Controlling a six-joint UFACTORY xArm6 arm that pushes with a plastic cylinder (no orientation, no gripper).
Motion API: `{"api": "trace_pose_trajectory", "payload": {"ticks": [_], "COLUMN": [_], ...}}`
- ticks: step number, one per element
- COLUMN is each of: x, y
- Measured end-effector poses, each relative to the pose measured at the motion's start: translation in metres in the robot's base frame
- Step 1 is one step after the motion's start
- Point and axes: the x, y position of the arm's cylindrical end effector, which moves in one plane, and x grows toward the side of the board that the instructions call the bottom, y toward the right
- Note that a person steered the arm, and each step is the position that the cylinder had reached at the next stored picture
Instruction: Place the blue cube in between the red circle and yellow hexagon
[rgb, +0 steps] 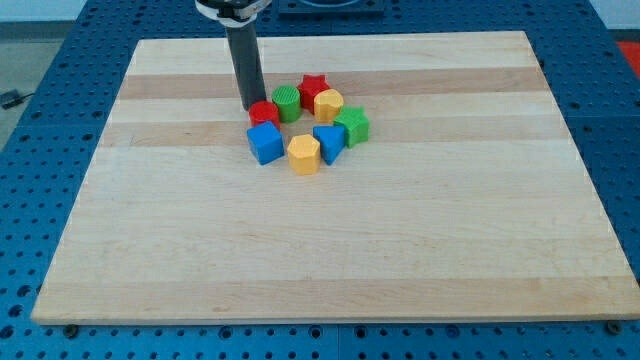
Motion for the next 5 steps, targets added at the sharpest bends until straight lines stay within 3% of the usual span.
{"api": "trace_pose_trajectory", "payload": {"ticks": [2, 3, 5], "x": [0.024, 0.061, 0.079], "y": [-0.042, -0.042, -0.031]}}
